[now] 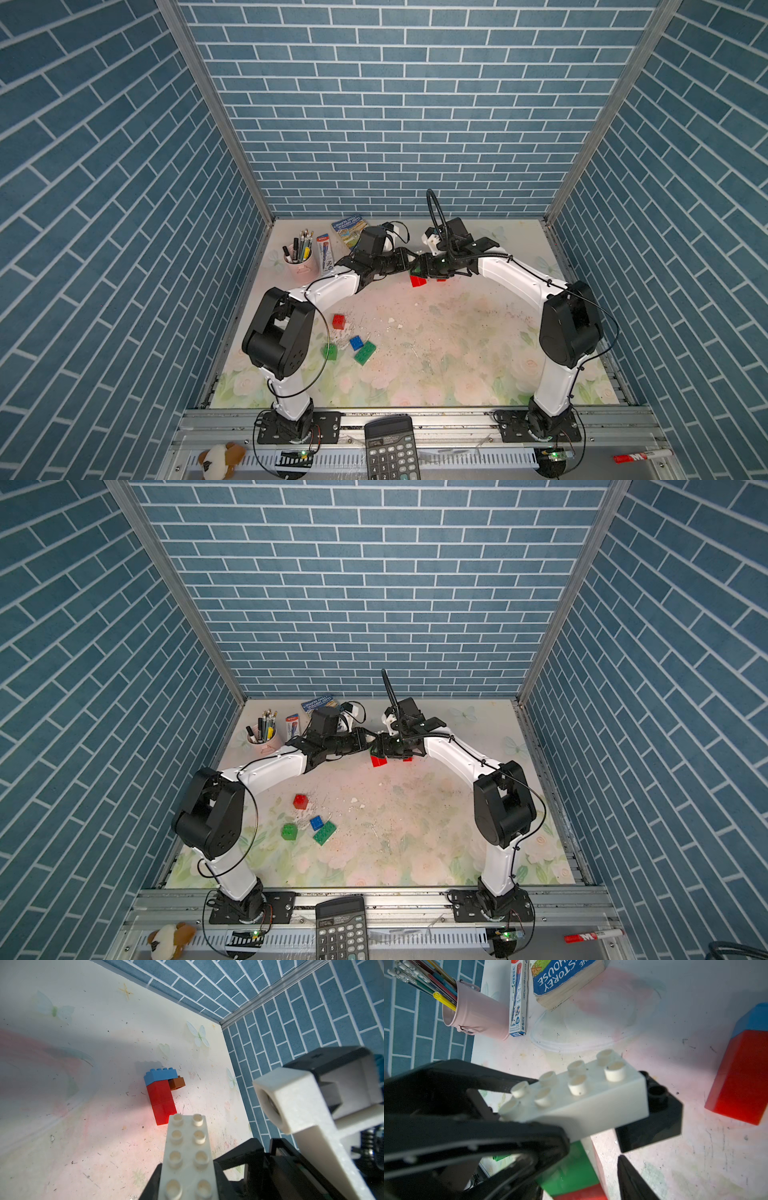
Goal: Assemble the letter r with lego
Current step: Place the lego brick at the center of the board.
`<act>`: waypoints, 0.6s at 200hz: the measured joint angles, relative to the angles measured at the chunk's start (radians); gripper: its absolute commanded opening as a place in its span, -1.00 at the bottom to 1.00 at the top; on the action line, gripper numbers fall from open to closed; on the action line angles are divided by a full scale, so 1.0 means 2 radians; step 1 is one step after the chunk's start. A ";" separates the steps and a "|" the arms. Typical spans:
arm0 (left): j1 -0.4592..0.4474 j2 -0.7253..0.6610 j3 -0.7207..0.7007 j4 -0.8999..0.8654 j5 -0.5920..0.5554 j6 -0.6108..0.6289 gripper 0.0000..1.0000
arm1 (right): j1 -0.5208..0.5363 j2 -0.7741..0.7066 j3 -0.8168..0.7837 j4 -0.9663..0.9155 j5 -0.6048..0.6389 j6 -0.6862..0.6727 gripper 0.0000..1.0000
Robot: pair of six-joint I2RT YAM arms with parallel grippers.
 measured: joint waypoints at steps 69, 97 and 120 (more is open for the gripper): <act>-0.001 0.000 0.000 0.004 -0.002 -0.002 -0.50 | 0.000 0.005 0.009 -0.004 -0.006 -0.008 -0.04; -0.001 0.000 0.000 0.004 -0.002 -0.002 -0.47 | 0.000 0.005 0.010 -0.006 -0.007 -0.009 -0.03; -0.001 -0.001 0.000 0.004 -0.003 -0.002 -0.47 | 0.000 0.008 0.017 -0.011 -0.008 -0.010 -0.06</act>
